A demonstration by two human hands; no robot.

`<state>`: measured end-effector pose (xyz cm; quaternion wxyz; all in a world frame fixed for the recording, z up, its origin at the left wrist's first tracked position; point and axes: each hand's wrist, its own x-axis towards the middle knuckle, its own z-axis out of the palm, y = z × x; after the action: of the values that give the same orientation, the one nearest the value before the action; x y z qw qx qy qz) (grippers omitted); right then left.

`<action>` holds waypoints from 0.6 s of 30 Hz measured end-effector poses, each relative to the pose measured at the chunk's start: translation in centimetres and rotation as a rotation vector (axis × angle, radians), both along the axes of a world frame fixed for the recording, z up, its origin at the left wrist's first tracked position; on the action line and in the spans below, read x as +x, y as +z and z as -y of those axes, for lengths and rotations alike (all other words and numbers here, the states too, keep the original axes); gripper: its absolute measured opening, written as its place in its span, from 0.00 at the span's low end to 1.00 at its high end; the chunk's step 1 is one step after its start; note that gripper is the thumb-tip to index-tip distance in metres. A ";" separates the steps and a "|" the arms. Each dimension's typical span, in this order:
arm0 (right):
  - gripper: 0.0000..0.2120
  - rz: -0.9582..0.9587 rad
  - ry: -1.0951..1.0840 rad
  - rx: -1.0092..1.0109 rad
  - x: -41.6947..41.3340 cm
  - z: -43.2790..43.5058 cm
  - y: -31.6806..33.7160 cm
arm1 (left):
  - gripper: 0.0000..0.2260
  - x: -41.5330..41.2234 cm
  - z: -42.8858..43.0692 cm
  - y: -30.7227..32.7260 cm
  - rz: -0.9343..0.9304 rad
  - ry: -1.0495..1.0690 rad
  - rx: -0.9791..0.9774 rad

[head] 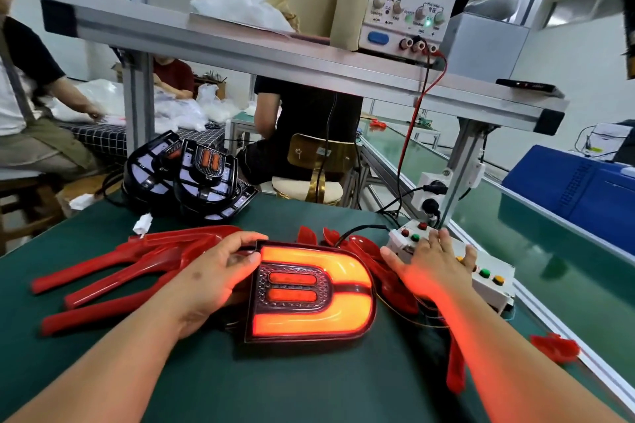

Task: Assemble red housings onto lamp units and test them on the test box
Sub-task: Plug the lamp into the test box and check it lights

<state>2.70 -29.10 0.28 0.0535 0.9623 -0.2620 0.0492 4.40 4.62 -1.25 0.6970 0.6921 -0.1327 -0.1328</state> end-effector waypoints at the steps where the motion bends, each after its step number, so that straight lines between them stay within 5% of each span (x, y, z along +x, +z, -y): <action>1: 0.61 0.003 0.000 -0.003 0.0 0.0 -0.1 | 0.11 0.0 0.0 0.0 0.002 -0.001 0.001; 18: 0.52 0.058 0.034 0.100 2.1 -0.8 -0.3 | 0.11 -0.2 0.0 0.1 0.001 0.000 0.007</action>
<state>4.76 -28.33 0.02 -0.0032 0.9663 -0.2492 0.0645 4.22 4.60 -1.15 0.6944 0.6947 -0.1324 -0.1328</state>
